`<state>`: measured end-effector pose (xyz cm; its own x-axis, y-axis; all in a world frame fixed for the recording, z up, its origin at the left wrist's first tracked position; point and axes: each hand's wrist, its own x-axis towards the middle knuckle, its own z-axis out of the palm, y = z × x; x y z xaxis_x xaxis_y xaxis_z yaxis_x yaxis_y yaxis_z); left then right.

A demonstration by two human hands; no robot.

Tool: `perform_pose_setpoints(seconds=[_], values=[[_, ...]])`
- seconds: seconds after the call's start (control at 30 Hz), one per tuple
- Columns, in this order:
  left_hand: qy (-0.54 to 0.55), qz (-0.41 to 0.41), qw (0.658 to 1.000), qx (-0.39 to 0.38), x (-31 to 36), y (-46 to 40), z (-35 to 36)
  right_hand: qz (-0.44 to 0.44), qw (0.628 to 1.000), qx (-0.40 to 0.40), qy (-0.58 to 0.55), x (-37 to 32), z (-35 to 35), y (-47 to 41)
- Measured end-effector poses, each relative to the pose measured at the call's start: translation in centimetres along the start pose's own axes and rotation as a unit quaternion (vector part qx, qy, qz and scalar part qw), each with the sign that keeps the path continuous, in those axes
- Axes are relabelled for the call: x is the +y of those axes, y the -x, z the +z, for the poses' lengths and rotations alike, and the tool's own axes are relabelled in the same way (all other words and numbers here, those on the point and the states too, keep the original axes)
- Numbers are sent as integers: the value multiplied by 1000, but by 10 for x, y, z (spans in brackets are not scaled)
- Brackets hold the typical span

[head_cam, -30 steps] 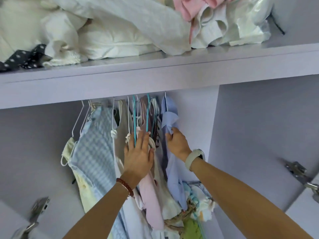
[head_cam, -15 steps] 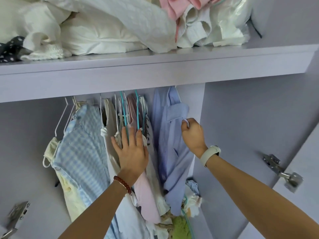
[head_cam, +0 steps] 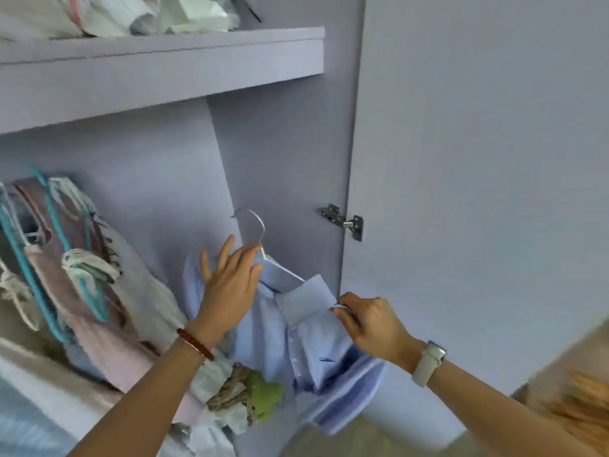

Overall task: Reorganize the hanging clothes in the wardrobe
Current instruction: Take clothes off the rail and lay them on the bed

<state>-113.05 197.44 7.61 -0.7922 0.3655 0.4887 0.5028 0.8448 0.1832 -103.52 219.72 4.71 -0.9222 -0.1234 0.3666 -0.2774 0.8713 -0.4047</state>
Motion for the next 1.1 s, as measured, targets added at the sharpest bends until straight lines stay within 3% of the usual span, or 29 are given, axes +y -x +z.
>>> perform_pose_setpoints(seconds=[0.07,0.2,0.33,0.5,0.63,0.73,0.87,1.1], values=[[63,74,995,-21,30,8,21,45,999,-5,28,15,-17,47],[205,129,955,-174,99,33,58,160,984,5,82,40,-48,147],[308,183,908,-216,176,65,77,268,957,50,103,42,-81,232],[385,264,860,-207,274,83,70,395,903,117,125,27,-128,318],[424,315,827,-194,355,82,58,451,857,148,199,17,-165,361],[463,326,802,-191,415,75,57,487,836,186,171,18,-192,382],[482,335,794,-162,485,66,58,498,826,232,124,28,-234,398],[517,365,769,-94,600,52,43,532,739,368,189,97,-294,434]])
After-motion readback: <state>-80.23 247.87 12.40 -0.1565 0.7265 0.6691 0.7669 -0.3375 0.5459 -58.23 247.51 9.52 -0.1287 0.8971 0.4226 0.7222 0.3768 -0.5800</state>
